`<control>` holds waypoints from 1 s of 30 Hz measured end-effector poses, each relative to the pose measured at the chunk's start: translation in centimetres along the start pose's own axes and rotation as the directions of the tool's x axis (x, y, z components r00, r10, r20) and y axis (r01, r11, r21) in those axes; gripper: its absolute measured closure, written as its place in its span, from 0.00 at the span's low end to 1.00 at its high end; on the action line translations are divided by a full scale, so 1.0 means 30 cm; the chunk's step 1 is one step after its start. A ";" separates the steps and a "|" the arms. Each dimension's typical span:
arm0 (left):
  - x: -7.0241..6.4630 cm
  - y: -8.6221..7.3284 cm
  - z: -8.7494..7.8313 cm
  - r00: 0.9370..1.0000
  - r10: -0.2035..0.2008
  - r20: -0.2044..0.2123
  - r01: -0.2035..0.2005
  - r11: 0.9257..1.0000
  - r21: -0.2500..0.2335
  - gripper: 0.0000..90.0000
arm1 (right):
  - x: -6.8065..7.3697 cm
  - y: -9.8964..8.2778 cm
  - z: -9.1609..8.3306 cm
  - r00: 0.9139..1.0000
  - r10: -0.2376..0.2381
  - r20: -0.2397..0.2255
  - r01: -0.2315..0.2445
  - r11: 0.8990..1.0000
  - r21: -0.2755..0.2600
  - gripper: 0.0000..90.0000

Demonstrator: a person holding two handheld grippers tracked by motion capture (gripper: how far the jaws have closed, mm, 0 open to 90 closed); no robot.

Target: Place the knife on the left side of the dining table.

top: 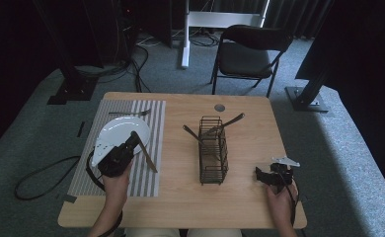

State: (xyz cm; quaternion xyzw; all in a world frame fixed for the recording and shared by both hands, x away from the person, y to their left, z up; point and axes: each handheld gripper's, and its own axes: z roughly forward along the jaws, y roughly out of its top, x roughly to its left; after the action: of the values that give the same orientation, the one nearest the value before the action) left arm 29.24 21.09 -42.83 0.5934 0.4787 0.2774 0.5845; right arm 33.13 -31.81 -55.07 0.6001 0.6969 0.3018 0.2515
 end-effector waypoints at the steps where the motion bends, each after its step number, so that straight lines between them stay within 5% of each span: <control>1: 0.004 -0.002 -0.004 1.000 0.002 0.004 -0.002 1.000 -0.004 0.93 | 0.000 0.000 0.000 1.000 0.000 0.000 0.000 1.000 0.000 0.14; 9: 0.041 0.005 -0.025 0.999 -0.042 0.004 0.042 0.999 -0.006 0.85 | 0.000 0.000 0.000 1.000 0.000 0.000 0.000 1.000 0.000 0.14; 14: 0.065 0.008 -0.040 0.999 -0.020 -0.034 0.020 1.000 0.007 0.85 | 0.000 0.000 0.000 1.000 0.000 0.000 0.000 1.000 0.000 0.14; 21: 0.165 -0.021 -0.061 0.995 -0.079 -0.068 0.079 0.997 -0.011 0.78 | 0.000 0.000 0.000 1.000 0.000 0.000 0.000 1.000 0.000 0.14; 30: 0.277 -0.108 -0.099 0.971 -0.121 -0.207 0.125 0.992 0.006 0.78 | 0.000 0.000 0.000 1.000 0.000 0.000 0.000 1.000 0.000 0.14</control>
State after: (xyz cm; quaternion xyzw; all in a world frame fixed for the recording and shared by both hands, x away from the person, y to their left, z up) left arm 29.06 29.33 -47.36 0.5363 0.5751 0.2961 0.5422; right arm 33.13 -31.80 -55.07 0.6001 0.6968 0.3019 0.2515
